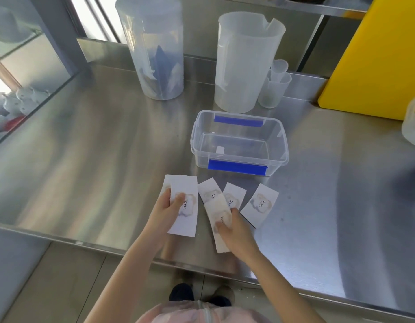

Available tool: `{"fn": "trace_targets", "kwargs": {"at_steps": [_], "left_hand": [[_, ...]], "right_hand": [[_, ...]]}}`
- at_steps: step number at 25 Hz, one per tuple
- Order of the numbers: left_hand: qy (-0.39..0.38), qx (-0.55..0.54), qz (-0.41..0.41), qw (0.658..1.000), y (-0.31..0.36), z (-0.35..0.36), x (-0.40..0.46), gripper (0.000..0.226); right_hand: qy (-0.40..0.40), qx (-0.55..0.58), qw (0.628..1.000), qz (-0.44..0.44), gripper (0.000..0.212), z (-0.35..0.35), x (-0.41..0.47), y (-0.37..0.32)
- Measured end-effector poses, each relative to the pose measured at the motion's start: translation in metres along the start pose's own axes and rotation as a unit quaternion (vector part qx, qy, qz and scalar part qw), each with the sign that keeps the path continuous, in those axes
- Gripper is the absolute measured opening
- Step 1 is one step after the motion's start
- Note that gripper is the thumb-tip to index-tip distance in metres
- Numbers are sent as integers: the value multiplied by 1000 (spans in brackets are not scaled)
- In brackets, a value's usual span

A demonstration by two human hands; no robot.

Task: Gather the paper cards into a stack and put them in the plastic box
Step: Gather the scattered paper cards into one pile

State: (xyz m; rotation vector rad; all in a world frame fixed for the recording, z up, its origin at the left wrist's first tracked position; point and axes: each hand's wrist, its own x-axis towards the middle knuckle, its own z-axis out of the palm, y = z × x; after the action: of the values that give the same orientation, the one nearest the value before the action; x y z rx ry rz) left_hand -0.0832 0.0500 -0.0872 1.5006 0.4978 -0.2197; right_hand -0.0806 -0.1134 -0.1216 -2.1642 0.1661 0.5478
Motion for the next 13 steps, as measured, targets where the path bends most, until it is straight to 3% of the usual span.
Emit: {"fn": "trace_targets", "kwargs": {"at_steps": [4,6,9,13], "left_hand": [[11,24,7,1000,-2,5,1,22],[6,31,15,999,-1,13,0,18],[-2,25,-2,1000,-2,22,-1,19],[1,7,-19,1000,-5,22,-2,31]], "right_hand": [[13,169,986,11,8,-20,4,-20],[-11,155,988,-16,6,-17,5,-33],[2,109,993,-50,17,-2,4,-46],[-18,137,989,-56,38,12,4,-51]]}}
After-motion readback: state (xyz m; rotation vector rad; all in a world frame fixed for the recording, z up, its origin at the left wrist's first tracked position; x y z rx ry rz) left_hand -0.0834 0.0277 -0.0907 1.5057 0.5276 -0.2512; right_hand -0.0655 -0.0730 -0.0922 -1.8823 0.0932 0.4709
